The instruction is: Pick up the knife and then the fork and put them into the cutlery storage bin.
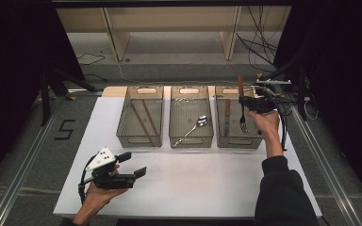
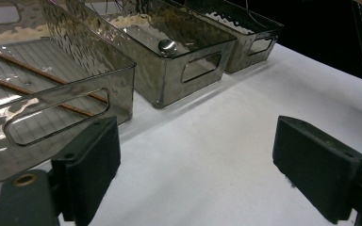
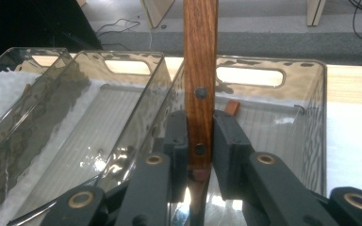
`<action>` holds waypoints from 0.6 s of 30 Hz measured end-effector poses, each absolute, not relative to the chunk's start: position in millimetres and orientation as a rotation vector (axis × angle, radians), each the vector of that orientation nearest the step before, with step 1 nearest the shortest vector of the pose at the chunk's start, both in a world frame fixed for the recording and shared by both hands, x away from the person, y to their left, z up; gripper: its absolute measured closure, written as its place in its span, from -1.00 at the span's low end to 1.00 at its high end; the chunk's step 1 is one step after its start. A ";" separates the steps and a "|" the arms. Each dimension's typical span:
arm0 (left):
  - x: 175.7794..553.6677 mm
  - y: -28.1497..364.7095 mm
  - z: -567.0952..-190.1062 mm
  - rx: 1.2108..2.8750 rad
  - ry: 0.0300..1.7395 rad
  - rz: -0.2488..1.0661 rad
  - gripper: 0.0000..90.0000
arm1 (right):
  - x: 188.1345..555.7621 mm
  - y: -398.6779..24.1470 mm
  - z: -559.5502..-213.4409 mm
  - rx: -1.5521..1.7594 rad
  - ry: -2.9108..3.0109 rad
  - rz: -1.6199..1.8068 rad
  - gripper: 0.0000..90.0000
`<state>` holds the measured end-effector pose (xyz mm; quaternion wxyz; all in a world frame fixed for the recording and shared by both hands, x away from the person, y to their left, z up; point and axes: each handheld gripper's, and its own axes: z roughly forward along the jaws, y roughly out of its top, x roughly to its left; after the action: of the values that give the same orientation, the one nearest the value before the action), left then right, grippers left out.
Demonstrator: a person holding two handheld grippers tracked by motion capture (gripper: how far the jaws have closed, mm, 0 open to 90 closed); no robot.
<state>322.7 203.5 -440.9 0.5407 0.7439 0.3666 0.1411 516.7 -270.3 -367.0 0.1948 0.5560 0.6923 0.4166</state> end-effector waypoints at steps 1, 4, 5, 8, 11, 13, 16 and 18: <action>322.7 203.5 -441.0 1.768 0.871 0.335 -0.66 | 516.8 -270.0 -368.4 1.562 1.940 1.167 0.73; 322.7 203.7 -440.9 1.772 0.868 0.335 -0.66 | 517.9 -271.2 -374.7 1.585 1.938 1.159 0.72; 322.8 203.6 -441.0 1.772 0.868 0.335 -0.66 | 518.1 -271.3 -376.3 1.589 1.937 1.158 0.73; 322.8 203.2 -441.0 1.772 0.869 0.335 -0.66 | 518.5 -270.3 -379.1 1.590 1.937 1.148 0.73; 322.7 203.1 -440.9 1.772 0.869 0.335 -0.66 | 518.8 -269.5 -381.0 1.602 1.929 1.152 0.72; 322.7 203.1 -441.0 1.772 0.868 0.335 -0.66 | 518.6 -268.5 -382.6 1.606 1.928 1.148 0.72; 322.6 203.4 -440.9 1.774 0.867 0.335 -0.66 | 518.5 -268.8 -385.4 1.617 1.920 1.149 0.72; 322.5 203.5 -440.8 1.773 0.867 0.335 -0.66 | 518.3 -268.9 -387.9 1.626 1.918 1.143 0.72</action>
<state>322.5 203.5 -440.8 0.5394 0.7458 0.3647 0.1408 518.3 -268.9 -387.9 0.1887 0.5780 0.6819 0.4065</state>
